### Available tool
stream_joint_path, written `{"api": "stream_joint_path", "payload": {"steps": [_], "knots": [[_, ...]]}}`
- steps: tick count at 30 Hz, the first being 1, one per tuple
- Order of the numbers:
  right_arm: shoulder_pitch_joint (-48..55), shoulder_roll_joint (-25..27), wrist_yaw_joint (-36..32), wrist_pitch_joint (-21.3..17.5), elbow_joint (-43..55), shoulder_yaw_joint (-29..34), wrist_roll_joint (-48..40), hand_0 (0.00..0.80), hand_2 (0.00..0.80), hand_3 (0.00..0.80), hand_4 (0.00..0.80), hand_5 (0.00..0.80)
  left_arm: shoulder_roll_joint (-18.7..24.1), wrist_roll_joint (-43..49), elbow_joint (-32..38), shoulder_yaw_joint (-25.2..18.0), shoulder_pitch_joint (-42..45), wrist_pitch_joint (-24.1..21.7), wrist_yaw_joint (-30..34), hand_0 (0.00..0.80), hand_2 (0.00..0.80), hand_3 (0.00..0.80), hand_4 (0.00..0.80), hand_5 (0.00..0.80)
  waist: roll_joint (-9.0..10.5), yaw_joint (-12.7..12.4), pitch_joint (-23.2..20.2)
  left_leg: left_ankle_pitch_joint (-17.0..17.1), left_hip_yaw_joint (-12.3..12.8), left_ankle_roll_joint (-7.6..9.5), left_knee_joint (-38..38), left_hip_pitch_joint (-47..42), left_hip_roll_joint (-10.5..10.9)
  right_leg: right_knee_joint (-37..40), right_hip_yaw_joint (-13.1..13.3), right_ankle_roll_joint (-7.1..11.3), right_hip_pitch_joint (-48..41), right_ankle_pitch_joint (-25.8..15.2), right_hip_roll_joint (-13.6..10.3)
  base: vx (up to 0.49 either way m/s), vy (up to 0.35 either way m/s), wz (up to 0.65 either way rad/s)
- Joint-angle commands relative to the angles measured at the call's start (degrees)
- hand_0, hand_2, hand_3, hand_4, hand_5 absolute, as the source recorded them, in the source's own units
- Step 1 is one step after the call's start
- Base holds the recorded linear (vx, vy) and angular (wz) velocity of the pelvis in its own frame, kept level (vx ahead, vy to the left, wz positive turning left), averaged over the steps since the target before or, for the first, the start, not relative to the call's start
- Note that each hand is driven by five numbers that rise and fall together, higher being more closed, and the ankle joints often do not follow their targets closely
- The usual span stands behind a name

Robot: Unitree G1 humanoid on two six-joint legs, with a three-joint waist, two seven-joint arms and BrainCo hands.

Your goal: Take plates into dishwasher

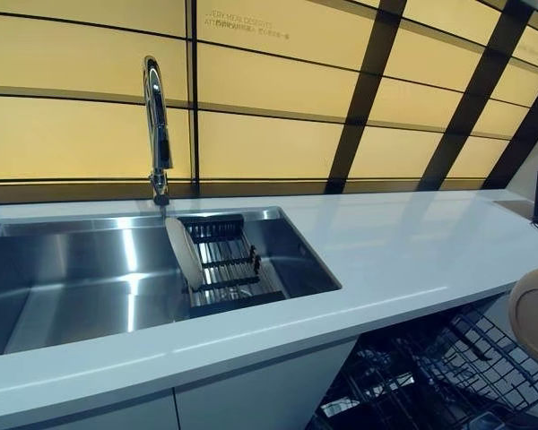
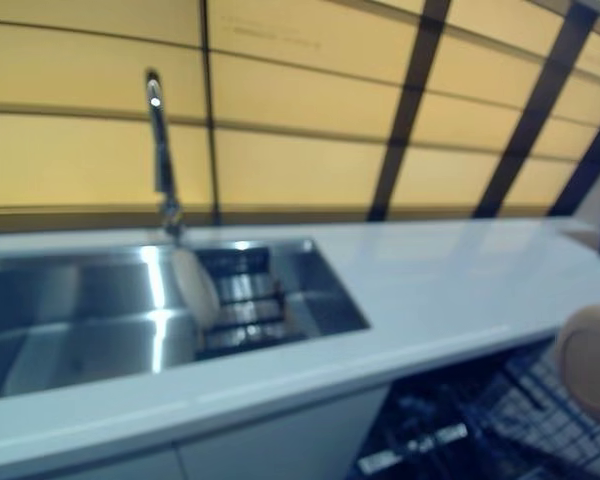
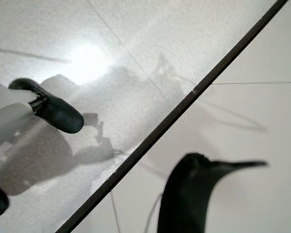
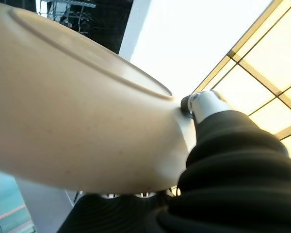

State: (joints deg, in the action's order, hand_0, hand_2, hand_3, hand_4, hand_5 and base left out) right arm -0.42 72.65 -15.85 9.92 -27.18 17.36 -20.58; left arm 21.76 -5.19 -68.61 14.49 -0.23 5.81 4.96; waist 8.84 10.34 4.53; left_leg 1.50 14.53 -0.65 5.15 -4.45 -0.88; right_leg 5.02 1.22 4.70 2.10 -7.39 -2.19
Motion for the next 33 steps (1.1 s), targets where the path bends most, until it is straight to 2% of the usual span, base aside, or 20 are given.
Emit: {"api": "stream_joint_path", "payload": {"steps": [1, 9, 20, 33], "knots": [[-4.3, -0.1, 0.7, -4.1, 2.4, 2.0, 3.0, 0.8, 0.8, 0.8, 0.8, 0.8, 0.4, 3.2, -1.9, -1.5, -1.7, -0.5, -0.3, 0.0, 0.0, 0.0, 0.0, 0.0, -0.69, -1.0, 0.6, -5.7, -2.5, 2.64, -1.0, -1.6, 0.6, -2.8, -0.5, 3.17, 0.5, 1.8, 2.2, 0.0, 0.0, 0.0], [-3.7, -5.6, 2.4, -5.2, 4.8, -1.7, 6.3, 0.8, 0.8, 0.8, 0.8, 0.8, 0.8, 3.3, -1.5, -1.8, -2.9, -0.7, 0.0, 0.0, 0.0, 0.0, 0.0, 0.0, -1.52, -0.8, 1.9, -5.8, -2.4, 2.73, -1.3, -1.0, 0.7, -2.9, -0.7, 3.15, 0.7, 2.0, 1.9, -0.027, -0.023, 0.0], [-4.1, -12.5, 2.7, -3.8, 6.4, -5.6, 7.7, 0.8, 0.8, 0.8, 0.8, 0.8, 0.4, 2.8, -1.1, -2.4, -3.9, -1.3, 0.1, 0.0, 0.0, 0.0, 0.0, 0.0, -2.96, -0.1, 3.5, -5.6, -2.0, 2.49, -1.3, -0.5, 0.9, -3.4, -1.1, 2.93, 1.2, 2.7, 1.5, -0.024, 0.002, 0.0], [-4.4, -16.7, 2.8, -4.0, 5.7, -8.3, 8.8, 0.8, 0.8, 0.8, 0.8, 0.8, -0.2, 2.1, -0.4, -2.3, -4.8, -1.4, 0.2, 0.0, 0.0, 0.0, 0.0, 0.0, -3.8, 0.2, 4.2, -5.5, -1.6, 2.14, -1.6, -0.1, 0.9, -3.4, -1.1, 2.72, 1.3, 3.1, 1.3, -0.008, 0.0, 0.0]]}}
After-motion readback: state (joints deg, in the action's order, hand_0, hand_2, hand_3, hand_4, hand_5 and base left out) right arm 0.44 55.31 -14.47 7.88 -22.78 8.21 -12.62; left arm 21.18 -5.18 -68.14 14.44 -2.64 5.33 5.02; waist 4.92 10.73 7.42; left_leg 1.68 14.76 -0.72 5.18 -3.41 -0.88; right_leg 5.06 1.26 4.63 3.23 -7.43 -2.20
